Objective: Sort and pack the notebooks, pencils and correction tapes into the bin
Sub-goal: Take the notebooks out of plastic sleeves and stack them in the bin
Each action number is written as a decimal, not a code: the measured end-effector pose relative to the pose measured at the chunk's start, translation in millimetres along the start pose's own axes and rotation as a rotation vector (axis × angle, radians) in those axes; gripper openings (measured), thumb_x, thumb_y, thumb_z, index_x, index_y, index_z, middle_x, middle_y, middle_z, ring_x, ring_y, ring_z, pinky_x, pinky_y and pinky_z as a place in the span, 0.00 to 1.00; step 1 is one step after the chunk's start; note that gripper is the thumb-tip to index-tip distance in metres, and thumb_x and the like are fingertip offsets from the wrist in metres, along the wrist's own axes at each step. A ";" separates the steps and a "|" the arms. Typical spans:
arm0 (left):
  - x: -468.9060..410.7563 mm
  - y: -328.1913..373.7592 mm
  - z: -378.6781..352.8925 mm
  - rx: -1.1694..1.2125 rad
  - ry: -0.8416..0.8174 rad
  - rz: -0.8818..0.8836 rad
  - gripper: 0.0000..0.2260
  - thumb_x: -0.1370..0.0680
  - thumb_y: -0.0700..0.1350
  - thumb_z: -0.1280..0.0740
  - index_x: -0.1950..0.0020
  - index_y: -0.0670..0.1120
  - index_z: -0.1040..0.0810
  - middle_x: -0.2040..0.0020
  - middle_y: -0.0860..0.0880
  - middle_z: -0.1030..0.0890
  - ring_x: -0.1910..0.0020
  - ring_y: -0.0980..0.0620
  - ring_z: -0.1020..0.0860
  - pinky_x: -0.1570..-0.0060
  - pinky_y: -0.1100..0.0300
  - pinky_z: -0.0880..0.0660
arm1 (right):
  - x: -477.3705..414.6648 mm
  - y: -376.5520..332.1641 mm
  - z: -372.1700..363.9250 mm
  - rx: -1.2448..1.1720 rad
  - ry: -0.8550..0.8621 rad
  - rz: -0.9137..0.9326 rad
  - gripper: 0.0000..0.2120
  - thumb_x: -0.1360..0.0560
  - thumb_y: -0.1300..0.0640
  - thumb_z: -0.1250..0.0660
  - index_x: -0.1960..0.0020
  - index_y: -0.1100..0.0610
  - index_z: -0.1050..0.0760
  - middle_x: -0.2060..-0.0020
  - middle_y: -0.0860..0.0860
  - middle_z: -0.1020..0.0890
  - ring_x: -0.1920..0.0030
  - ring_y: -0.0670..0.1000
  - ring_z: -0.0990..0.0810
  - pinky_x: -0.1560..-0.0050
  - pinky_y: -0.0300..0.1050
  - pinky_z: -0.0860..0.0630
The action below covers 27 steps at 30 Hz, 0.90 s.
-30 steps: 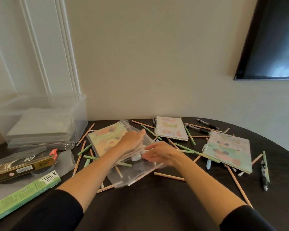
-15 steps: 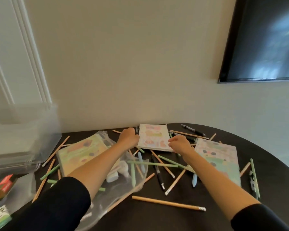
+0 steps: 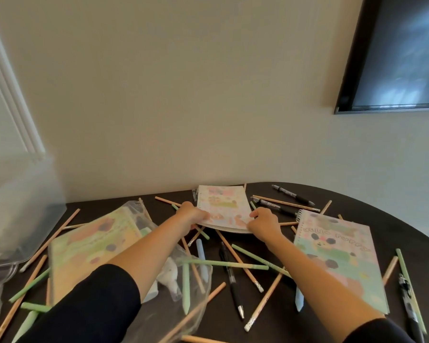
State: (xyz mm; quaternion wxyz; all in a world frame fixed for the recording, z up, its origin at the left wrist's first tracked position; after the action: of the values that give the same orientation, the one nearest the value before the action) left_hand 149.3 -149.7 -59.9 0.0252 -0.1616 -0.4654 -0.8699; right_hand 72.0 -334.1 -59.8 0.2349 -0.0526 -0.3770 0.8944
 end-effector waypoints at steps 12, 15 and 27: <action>43.3 18.5 42.8 0.607 0.025 -0.195 0.13 0.23 0.32 0.41 0.42 0.44 0.30 0.51 0.44 0.23 0.57 0.46 0.22 0.69 0.55 0.22 | 32.9 -16.6 5.4 -1.001 -0.101 -0.257 0.23 0.27 0.72 0.36 0.34 0.64 0.34 0.45 0.59 0.24 0.55 0.52 0.23 0.60 0.42 0.24; 65.2 15.1 59.7 0.564 -0.041 -0.246 0.12 0.23 0.36 0.39 0.40 0.44 0.31 0.51 0.44 0.21 0.57 0.46 0.20 0.71 0.56 0.21 | 48.3 -33.1 18.1 -1.195 -0.146 -0.176 0.18 0.25 0.71 0.40 0.36 0.66 0.34 0.43 0.61 0.25 0.51 0.55 0.22 0.52 0.48 0.24; 161.4 -23.3 65.4 0.634 -0.243 -0.257 0.12 0.22 0.42 0.36 0.40 0.40 0.27 0.58 0.43 0.17 0.65 0.48 0.17 0.72 0.59 0.22 | 130.9 -75.4 16.2 -1.724 -0.040 -0.094 0.21 0.25 0.77 0.45 0.34 0.65 0.34 0.37 0.61 0.27 0.37 0.62 0.28 0.37 0.57 0.30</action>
State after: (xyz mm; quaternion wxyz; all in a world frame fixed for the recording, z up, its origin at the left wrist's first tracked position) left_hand 8.9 -65.8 4.2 -0.0909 -0.1882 -0.7282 -0.6528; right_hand -19.4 -238.7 15.3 0.1430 -0.1812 -0.9299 0.2863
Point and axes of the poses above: each hand's wrist, its own x-axis away from the middle knuckle, its own z-axis out of the back of the hand, y = z × x, the point moved 8 cm from there along -x, towards the middle knuckle
